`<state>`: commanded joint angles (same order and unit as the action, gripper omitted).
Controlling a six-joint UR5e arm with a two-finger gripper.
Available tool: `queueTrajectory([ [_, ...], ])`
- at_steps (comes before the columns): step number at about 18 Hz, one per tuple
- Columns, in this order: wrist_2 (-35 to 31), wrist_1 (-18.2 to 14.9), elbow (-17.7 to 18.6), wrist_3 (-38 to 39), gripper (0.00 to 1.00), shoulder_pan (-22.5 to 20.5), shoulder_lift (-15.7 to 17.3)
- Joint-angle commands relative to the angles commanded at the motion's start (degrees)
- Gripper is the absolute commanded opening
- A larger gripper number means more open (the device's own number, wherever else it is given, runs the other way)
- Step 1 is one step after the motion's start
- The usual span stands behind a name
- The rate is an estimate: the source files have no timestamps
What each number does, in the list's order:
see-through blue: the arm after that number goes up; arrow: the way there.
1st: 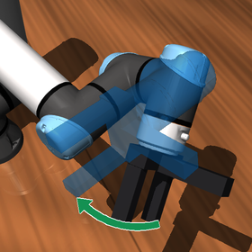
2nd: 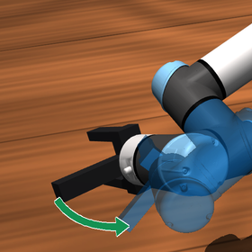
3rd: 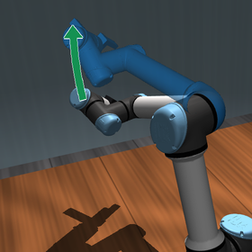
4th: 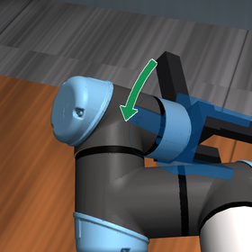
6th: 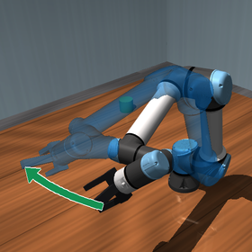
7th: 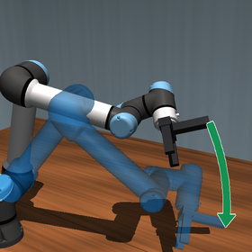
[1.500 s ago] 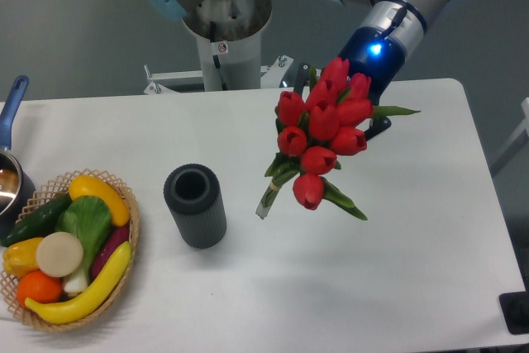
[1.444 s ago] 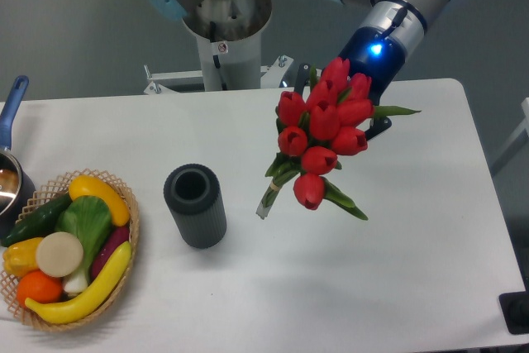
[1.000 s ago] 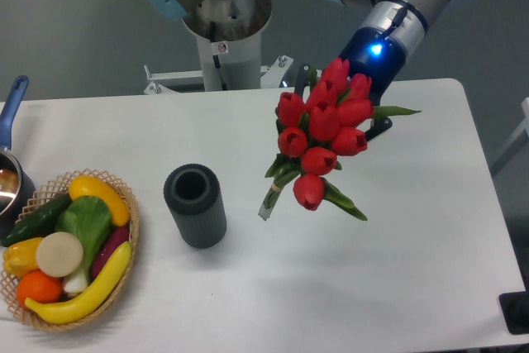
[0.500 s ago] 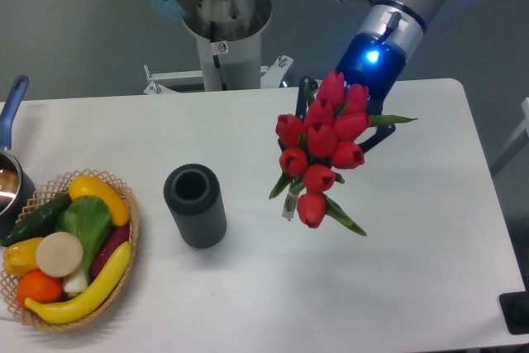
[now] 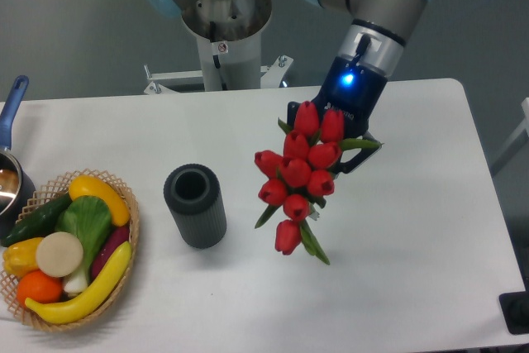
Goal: Place the flowers on the table
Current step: 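Lower the tulip bouquet and lay it flat on the table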
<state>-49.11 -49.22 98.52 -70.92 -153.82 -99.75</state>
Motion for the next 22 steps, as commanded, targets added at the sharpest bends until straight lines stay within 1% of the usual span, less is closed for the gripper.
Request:
queueTrajectory([
  [1,-1.1,-0.2,0.2,-0.6,0.32,0.4,-0.3],
  [4,-4.7,-0.4,0.4,-2.3,0.31,0.7,-0.9],
  [7,-12.1,-0.9,0.6,-7.2,0.31,1.1,-1.7],
  [9,-16.9,-2.2,-0.1,-9.1,0.32,2.2,-3.0],
  [11,-21.0,-3.0,-1.0,-10.7,0.32,3.3,-5.2],
  [14,-27.7,-3.2,-2.1,-12.2,0.32,5.6,-7.3],
  [16,-31.7,-3.1,-2.0,-13.7,0.32,6.4,-9.1],
  [19,-40.7,-2.9,-2.6,-16.8,0.32,9.1,-11.5],
  [20,-42.4,-2.9,-3.0,-16.9,0.32,9.8,-12.1],
  [22,-42.8,-2.6,-2.8,-17.0,0.33,10.2,-13.5],
])
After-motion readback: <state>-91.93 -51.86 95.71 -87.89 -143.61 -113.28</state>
